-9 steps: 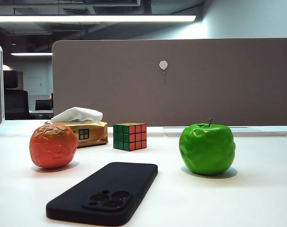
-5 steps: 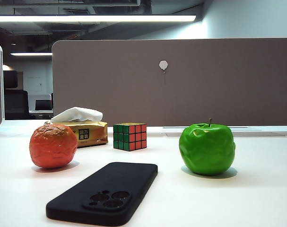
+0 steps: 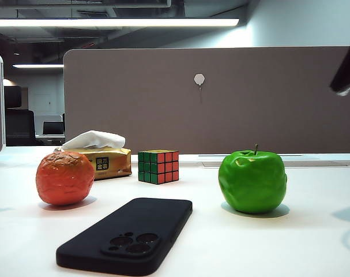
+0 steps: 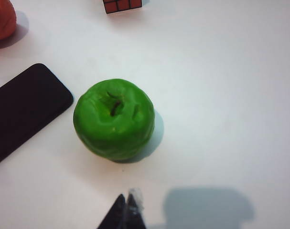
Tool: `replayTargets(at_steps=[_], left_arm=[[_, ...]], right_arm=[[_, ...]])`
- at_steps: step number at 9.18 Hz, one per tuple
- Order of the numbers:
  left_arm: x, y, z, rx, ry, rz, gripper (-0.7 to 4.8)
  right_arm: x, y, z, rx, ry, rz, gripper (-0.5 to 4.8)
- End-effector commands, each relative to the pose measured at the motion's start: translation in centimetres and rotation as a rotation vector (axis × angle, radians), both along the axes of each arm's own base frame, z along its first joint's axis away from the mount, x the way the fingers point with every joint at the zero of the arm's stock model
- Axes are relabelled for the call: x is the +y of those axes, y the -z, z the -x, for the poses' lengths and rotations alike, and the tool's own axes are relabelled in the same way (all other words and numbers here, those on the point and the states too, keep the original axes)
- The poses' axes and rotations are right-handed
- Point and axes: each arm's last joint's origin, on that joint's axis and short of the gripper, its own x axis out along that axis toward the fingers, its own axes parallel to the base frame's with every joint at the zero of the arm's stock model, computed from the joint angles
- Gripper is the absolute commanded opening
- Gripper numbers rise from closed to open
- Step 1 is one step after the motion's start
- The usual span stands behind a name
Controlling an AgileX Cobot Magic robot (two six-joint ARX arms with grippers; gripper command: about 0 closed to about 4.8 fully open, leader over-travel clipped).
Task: Move all the fruits on the tabletop near the face of the Rubik's cube that has the color most similar to each fruit.
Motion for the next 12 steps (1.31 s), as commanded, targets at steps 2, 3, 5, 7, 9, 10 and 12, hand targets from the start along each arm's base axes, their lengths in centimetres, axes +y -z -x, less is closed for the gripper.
replayTargets(at_steps=[2,3,5,7,9,10,12], left_arm=[[0.0,-0.5,-0.1,-0.046,0.002,0.001,-0.05],[0.0,-0.5,-0.1,-0.046,0.002,0.001,-0.05],[0.0,-0.5,-0.1,-0.045,0.002,0.001,-0.05],[0.0,-0.5,-0.1,-0.045,0.002,0.001,-0.05],[0.0,-0.5,-0.1,-0.044,0.002,0.001,-0.05],[0.0,-0.5,-0.1,-0.043,0.002,0.001,-0.05],[0.0,-0.3,-0.1,-0.027,0.001,0.001,-0.05]], right_arm=[[1.1,0.8,-2.5,0.01,0.007,0.011,-0.01],[1.2,1.0,-2.6,0.016,0.007,0.014,-0.01],[1.7,2.2,-3.7,0.074,0.007,0.041,-0.01],[1.8,2.7,-3.8,0.114,-0.002,0.047,-0.01],[2.2,3.5,-3.7,0.225,-0.097,-0.004,-0.01],[2.5,4.1,-4.0,0.273,-0.131,-0.023,-0.01],[2.7,4.5,-4.3,0.301,-0.155,-0.038,-0.01]])
